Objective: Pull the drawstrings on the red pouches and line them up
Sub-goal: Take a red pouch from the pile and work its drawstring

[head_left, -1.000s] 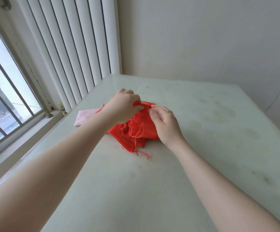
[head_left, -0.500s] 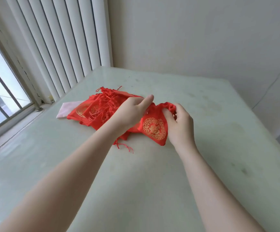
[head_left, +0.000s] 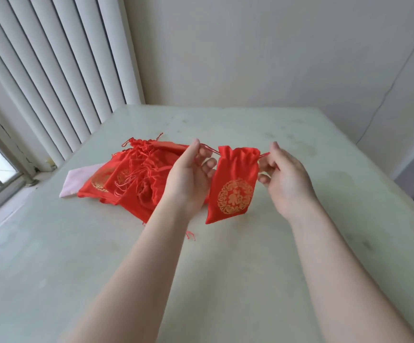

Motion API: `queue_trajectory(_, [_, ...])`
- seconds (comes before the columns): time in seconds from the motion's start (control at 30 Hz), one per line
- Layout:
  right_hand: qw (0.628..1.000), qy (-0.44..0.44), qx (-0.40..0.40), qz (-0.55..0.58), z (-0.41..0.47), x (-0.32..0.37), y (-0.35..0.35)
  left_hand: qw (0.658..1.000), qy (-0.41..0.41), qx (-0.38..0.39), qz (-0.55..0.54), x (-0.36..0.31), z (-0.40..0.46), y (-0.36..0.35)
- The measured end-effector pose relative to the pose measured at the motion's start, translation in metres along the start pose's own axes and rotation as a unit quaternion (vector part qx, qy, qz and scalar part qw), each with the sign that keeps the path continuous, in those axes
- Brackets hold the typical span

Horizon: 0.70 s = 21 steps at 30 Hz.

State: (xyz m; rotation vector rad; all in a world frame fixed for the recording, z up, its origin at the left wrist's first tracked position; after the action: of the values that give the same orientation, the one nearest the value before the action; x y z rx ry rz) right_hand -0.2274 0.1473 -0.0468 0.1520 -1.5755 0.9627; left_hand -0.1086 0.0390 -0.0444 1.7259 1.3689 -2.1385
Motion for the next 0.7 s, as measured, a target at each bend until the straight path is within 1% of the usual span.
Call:
queue_trajectory(0.03, [0.997, -0.021, -0.012, 0.071, 0.005, -0.001, 0.0, 0.999, 0.011, -0.023, -0.034, 0.003, 0.007, 0.001])
queue_trajectory(0.1, [0.979, -0.054, -0.03, 0.195, 0.009, -0.003, 0.001, 0.996, 0.024, -0.043, -0.073, 0.008, 0.015, 0.003])
queue_trajectory(0.17, [0.96, -0.065, -0.034, 0.271, 0.009, -0.002, 0.003, 0.993, 0.039, -0.034, -0.108, 0.012, 0.018, 0.0])
queue_trajectory(0.23, [0.945, -0.074, -0.028, 0.317, 0.01, 0.0, 0.006, 0.989, 0.06, -0.023, -0.132, 0.015, 0.019, -0.001])
queue_trajectory(0.3, [0.939, -0.093, -0.028, 0.33, 0.01, 0.0, 0.007, 0.989, 0.069, -0.014, -0.128, 0.015, 0.019, 0.0])
queue_trajectory(0.37, [0.938, -0.114, -0.007, 0.327, 0.009, -0.002, 0.001, 0.994, 0.067, -0.014, -0.089, 0.016, 0.018, 0.001])
queue_trajectory(0.43, [0.942, -0.12, 0.011, 0.314, 0.009, 0.001, -0.004, 0.993, 0.068, -0.035, -0.084, 0.017, 0.018, 0.004])
queue_trajectory(0.5, [0.951, -0.113, -0.007, 0.287, 0.01, 0.007, -0.001, 0.99, 0.062, -0.071, -0.109, 0.015, 0.02, 0.01])
queue_trajectory(0.57, [0.952, -0.123, -0.048, 0.275, 0.011, 0.008, 0.009, 0.986, 0.049, -0.103, -0.119, 0.01, 0.021, 0.017])
queue_trajectory(0.63, [0.95, -0.136, -0.074, 0.272, 0.012, 0.006, 0.016, 0.988, 0.041, -0.116, -0.099, 0.008, 0.021, 0.017])
queue_trajectory(0.7, [0.95, -0.118, -0.072, 0.279, 0.012, 0.005, 0.015, 0.99, 0.03, -0.11, -0.077, 0.006, 0.019, 0.012])
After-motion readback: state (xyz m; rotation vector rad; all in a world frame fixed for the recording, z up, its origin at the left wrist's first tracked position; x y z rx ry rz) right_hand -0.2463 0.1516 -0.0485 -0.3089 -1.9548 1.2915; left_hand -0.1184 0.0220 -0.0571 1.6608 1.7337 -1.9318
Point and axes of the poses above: each hand's wrist, its own z-axis towards the middle knuckle, its own y-axis out of the back of the hand, x = y × z, the point moved 4 cm from there along z, towards the middle knuckle, and after that the axes turned 9 degrees about z, right-handed, at the moved point
